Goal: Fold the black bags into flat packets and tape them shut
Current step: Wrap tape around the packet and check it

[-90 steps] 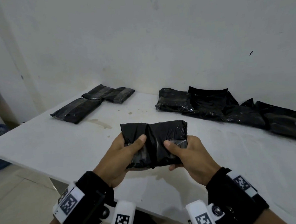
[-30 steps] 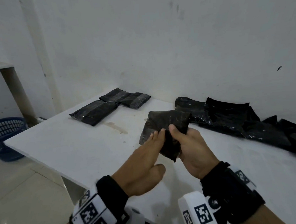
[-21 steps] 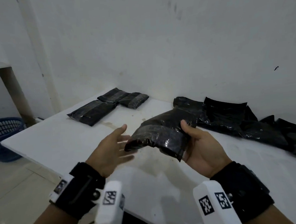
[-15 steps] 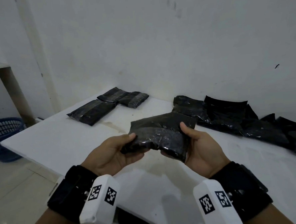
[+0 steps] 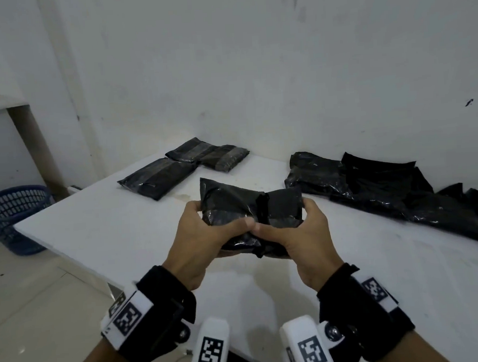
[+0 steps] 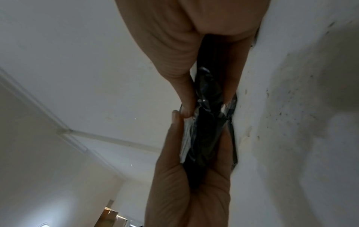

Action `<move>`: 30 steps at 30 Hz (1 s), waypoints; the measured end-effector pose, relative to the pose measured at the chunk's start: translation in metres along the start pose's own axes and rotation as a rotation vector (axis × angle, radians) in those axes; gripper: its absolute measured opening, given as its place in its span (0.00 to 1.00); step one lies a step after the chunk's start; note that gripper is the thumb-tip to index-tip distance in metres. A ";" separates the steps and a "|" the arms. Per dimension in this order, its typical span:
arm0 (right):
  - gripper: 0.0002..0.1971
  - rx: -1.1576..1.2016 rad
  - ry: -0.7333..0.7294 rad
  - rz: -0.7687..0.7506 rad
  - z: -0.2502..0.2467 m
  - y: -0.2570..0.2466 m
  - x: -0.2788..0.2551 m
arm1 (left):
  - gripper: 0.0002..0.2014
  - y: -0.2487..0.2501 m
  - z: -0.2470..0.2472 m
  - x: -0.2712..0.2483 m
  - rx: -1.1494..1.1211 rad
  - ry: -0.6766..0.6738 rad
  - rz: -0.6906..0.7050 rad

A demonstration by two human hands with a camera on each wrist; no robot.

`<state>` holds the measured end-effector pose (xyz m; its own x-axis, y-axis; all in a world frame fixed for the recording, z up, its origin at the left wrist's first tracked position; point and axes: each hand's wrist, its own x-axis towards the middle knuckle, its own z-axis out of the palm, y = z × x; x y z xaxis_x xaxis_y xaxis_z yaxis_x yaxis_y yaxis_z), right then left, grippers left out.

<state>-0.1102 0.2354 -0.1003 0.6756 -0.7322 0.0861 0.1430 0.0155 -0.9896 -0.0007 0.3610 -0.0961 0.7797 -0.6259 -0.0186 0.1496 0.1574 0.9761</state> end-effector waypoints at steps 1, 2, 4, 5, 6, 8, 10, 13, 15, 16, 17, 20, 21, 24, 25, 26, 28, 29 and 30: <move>0.36 0.014 -0.007 -0.010 0.001 0.000 0.000 | 0.34 0.000 0.001 0.000 -0.004 0.011 0.010; 0.35 0.034 -0.010 -0.016 0.001 0.000 0.000 | 0.34 0.000 0.002 0.001 -0.011 0.022 0.024; 0.33 0.108 -0.004 -0.004 -0.002 -0.001 0.002 | 0.31 0.001 0.001 0.002 -0.051 0.034 0.035; 0.32 0.159 -0.002 0.012 -0.004 -0.001 0.003 | 0.29 0.002 0.000 0.003 -0.078 0.037 0.031; 0.32 0.207 -0.010 0.030 -0.006 -0.001 0.005 | 0.27 0.003 -0.001 0.005 -0.098 0.035 0.026; 0.29 0.268 -0.053 0.054 -0.009 -0.002 0.009 | 0.22 0.002 -0.004 0.006 -0.109 0.017 0.016; 0.25 0.300 -0.108 0.074 -0.009 -0.002 0.012 | 0.19 0.000 -0.006 0.007 -0.111 0.000 0.000; 0.19 0.328 -0.146 0.112 -0.008 0.000 0.018 | 0.15 -0.003 -0.010 0.011 -0.151 -0.005 -0.036; 0.16 0.332 -0.147 0.142 -0.006 0.002 0.024 | 0.13 -0.004 -0.013 0.016 -0.197 0.006 -0.064; 0.15 0.335 -0.146 0.157 -0.004 0.003 0.027 | 0.12 -0.005 -0.014 0.018 -0.212 0.013 -0.072; 0.14 0.339 -0.147 0.172 -0.003 0.005 0.030 | 0.12 -0.006 -0.015 0.019 -0.225 0.020 -0.077; 0.15 0.362 -0.164 0.217 0.000 0.009 0.040 | 0.12 -0.009 -0.016 0.027 -0.256 0.045 -0.069; 0.15 0.371 -0.178 0.230 0.001 0.010 0.043 | 0.12 -0.010 -0.017 0.029 -0.265 0.053 -0.058; 0.15 0.377 -0.224 0.239 0.003 0.010 0.051 | 0.12 -0.011 -0.017 0.033 -0.284 0.062 -0.012; 0.15 0.361 -0.230 0.231 0.003 0.010 0.053 | 0.12 -0.011 -0.017 0.035 -0.285 0.059 0.001; 0.14 0.338 -0.232 0.217 0.004 0.009 0.055 | 0.12 -0.011 -0.017 0.035 -0.278 0.053 0.010; 0.13 0.281 -0.216 0.176 0.006 0.008 0.058 | 0.11 -0.009 -0.017 0.037 -0.243 0.044 0.029; 0.13 0.254 -0.194 0.144 0.007 0.008 0.058 | 0.12 -0.007 -0.017 0.037 -0.221 0.043 0.044; 0.13 0.231 -0.168 0.103 0.008 0.007 0.057 | 0.14 -0.006 -0.015 0.036 -0.196 0.046 0.065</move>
<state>-0.0642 0.1991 -0.1018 0.8027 -0.5959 0.0233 0.2149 0.2527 -0.9434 0.0362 0.3490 -0.1062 0.8181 -0.5744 0.0287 0.2100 0.3448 0.9149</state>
